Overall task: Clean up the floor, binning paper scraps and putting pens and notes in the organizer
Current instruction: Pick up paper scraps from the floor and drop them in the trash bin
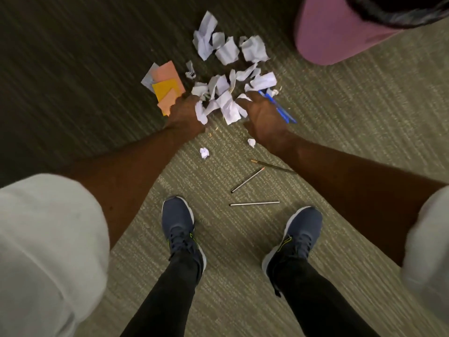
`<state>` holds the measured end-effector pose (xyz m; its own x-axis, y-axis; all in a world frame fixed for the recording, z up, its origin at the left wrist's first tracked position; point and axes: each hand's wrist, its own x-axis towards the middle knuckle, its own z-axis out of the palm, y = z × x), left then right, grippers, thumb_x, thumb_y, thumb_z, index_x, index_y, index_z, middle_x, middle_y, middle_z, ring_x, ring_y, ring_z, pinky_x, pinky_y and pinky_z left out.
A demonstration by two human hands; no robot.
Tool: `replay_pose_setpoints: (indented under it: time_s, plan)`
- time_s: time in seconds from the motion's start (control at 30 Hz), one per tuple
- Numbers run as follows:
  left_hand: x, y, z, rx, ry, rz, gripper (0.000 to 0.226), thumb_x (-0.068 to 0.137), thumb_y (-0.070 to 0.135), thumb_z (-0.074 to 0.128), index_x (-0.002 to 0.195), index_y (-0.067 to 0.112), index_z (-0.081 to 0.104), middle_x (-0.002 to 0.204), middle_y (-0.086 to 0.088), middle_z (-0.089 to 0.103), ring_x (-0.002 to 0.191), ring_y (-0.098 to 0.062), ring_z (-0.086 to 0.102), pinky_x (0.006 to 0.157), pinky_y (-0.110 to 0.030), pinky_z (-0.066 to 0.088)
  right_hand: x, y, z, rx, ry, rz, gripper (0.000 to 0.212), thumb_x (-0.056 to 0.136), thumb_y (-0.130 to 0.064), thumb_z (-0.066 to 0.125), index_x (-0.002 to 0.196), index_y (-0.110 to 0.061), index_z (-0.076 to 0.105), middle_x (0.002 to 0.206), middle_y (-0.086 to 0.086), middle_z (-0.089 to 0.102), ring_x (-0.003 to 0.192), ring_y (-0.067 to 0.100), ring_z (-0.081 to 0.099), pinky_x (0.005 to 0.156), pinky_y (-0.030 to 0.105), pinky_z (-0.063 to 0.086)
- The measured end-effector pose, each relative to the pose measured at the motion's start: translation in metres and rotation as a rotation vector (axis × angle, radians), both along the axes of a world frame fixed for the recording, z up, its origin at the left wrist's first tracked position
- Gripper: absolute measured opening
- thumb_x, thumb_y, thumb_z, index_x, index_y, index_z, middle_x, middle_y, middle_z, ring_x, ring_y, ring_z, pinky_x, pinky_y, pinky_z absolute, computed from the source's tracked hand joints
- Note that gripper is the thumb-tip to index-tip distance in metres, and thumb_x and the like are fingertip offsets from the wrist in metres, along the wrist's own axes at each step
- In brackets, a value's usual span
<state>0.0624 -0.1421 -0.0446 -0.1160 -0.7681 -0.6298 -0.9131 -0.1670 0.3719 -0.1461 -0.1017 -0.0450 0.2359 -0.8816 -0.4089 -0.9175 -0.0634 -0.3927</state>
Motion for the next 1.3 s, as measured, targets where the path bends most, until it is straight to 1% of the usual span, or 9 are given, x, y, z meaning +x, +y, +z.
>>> replay_pose_setpoints:
  time_s: [0.23,0.37,0.5,0.6,0.67,0.77,0.97,1.17,1.3]
  plan:
    - [0.007,0.014,-0.062,-0.043,-0.039,-0.118,0.078,0.082,0.019,0.075,0.149,0.016,0.035,0.15,-0.018,0.031,0.133,-0.042,0.038,0.11,-0.043,0.034,0.026,-0.004,-0.067,0.023,0.021,0.066,0.079,0.088,0.004,0.063,0.155,-0.018,0.028,0.161,0.021,0.021,0.142,0.041,0.033,0.115,0.043,0.035]
    - [-0.001,0.013,-0.095,-0.111,-0.051,-0.111,0.076,0.086,0.03,0.069,0.152,0.023,0.03,0.157,-0.018,0.022,0.141,-0.042,0.031,0.112,-0.047,0.034,0.04,-0.014,-0.09,0.049,0.051,0.087,0.088,0.088,0.009,0.056,0.158,-0.024,0.015,0.165,0.018,0.003,0.134,0.043,0.038,0.102,0.047,0.045]
    - [-0.013,0.013,-0.107,-0.229,-0.16,-0.124,0.068,0.096,0.035,0.052,0.155,0.025,0.021,0.161,-0.019,0.012,0.147,-0.042,0.02,0.114,-0.051,0.032,0.05,-0.022,-0.115,0.064,0.149,0.073,0.08,0.098,-0.001,0.05,0.159,-0.03,0.008,0.165,0.018,-0.006,0.135,0.047,0.031,0.1,0.051,0.046]
    - [-0.017,0.014,-0.111,-0.253,-0.152,-0.128,0.059,0.098,0.034,0.052,0.151,0.024,0.029,0.16,-0.021,0.012,0.148,-0.039,0.019,0.115,-0.048,0.029,0.053,-0.026,-0.129,0.049,0.16,0.063,0.066,0.103,-0.012,0.046,0.158,-0.03,0.014,0.165,0.018,-0.001,0.135,0.049,0.028,0.1,0.053,0.046]
    - [-0.018,0.014,-0.114,-0.321,-0.129,-0.107,0.048,0.095,0.03,0.057,0.14,0.021,0.044,0.154,-0.019,0.026,0.143,-0.037,0.03,0.113,-0.048,0.035,0.053,-0.028,-0.133,-0.003,0.142,0.061,0.059,0.1,-0.013,0.049,0.154,-0.025,0.028,0.162,0.019,0.011,0.134,0.048,0.03,0.1,0.051,0.045]
    - [-0.016,0.013,-0.119,-0.377,-0.099,-0.129,0.03,0.093,0.02,0.059,0.123,0.016,0.061,0.133,-0.015,0.051,0.126,-0.033,0.048,0.102,-0.046,0.046,0.055,-0.032,-0.136,-0.081,0.137,0.04,0.048,0.097,-0.011,0.056,0.143,-0.017,0.044,0.15,0.021,0.03,0.126,0.044,0.039,0.1,0.048,0.046]
    - [-0.009,0.019,-0.109,-0.326,-0.002,-0.049,0.016,0.09,0.02,0.062,0.098,0.015,0.075,0.103,-0.013,0.067,0.095,-0.033,0.064,0.08,-0.042,0.052,0.053,-0.027,-0.127,-0.082,0.159,0.029,0.036,0.09,-0.004,0.064,0.125,-0.008,0.058,0.135,0.022,0.045,0.112,0.04,0.05,0.088,0.043,0.048]
    - [-0.006,0.024,-0.059,-0.318,0.019,-0.025,0.021,0.091,0.02,0.062,0.102,0.012,0.077,0.1,-0.022,0.066,0.089,-0.037,0.062,0.073,-0.04,0.046,0.048,-0.013,-0.084,-0.074,0.084,-0.034,0.031,0.085,-0.006,0.07,0.115,-0.009,0.063,0.131,0.018,0.047,0.108,0.033,0.053,0.084,0.038,0.05]
    - [-0.011,0.02,-0.02,-0.315,0.036,-0.042,0.02,0.091,0.018,0.063,0.103,0.009,0.077,0.096,-0.025,0.068,0.092,-0.04,0.063,0.074,-0.042,0.047,0.036,-0.015,-0.046,-0.086,-0.046,-0.103,0.014,0.086,-0.007,0.067,0.099,-0.003,0.065,0.112,0.025,0.055,0.102,0.04,0.054,0.086,0.045,0.048]
